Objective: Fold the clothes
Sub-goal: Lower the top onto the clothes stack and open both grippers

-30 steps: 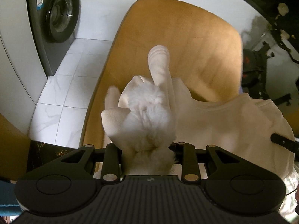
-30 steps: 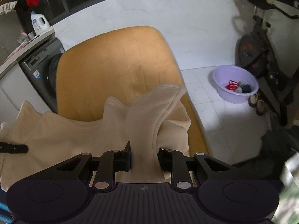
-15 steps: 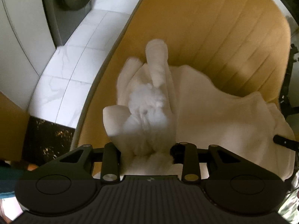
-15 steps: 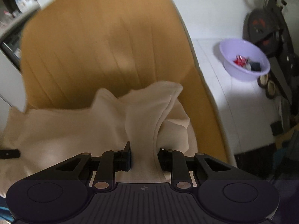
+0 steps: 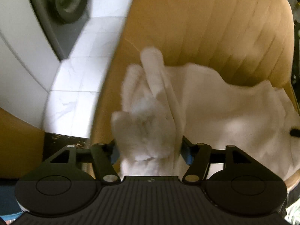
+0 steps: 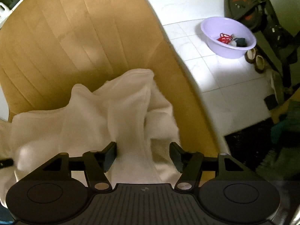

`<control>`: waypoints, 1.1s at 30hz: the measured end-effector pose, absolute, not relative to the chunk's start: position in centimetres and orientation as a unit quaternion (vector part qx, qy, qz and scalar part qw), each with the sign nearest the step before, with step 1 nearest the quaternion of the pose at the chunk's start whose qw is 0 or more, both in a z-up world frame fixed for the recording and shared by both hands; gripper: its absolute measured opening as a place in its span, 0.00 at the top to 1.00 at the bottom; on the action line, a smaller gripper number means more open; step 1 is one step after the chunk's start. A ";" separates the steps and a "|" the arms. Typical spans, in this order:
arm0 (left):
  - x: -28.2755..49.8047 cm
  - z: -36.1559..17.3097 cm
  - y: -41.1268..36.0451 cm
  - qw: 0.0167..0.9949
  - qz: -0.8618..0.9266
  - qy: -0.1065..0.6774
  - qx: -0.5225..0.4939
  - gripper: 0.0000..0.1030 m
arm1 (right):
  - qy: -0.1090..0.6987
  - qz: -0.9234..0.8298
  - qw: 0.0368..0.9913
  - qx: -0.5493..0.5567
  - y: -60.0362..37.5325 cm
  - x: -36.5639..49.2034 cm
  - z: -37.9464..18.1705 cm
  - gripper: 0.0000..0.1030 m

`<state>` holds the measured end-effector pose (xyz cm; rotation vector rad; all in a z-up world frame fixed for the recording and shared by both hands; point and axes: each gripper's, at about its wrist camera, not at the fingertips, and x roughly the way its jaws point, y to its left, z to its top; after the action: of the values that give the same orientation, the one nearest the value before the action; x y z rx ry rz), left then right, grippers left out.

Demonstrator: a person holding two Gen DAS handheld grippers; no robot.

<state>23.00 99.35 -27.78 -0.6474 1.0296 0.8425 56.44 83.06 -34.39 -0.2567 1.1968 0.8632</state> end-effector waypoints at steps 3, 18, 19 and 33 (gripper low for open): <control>22.5 -25.1 98.6 0.758 0.392 0.440 -0.281 0.26 | 0.546 0.388 0.734 -0.118 81.9 56.2 -33.4 0.42; 20.0 -24.6 94.6 0.755 0.365 0.432 -0.331 0.21 | 0.556 0.370 0.735 -0.115 79.4 54.1 -31.9 0.39; 19.8 -24.9 94.4 0.752 0.364 0.435 -0.336 0.21 | 0.557 0.370 0.735 -0.115 79.3 54.0 -32.0 0.39; 16.0 -24.9 92.3 0.729 0.381 0.396 -0.409 0.21 | 0.596 0.341 0.725 -0.044 75.4 54.1 -34.1 0.44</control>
<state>16.03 92.31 -24.91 -0.9015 0.8717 0.8396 54.07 75.39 -34.12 -0.0977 1.3155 0.7524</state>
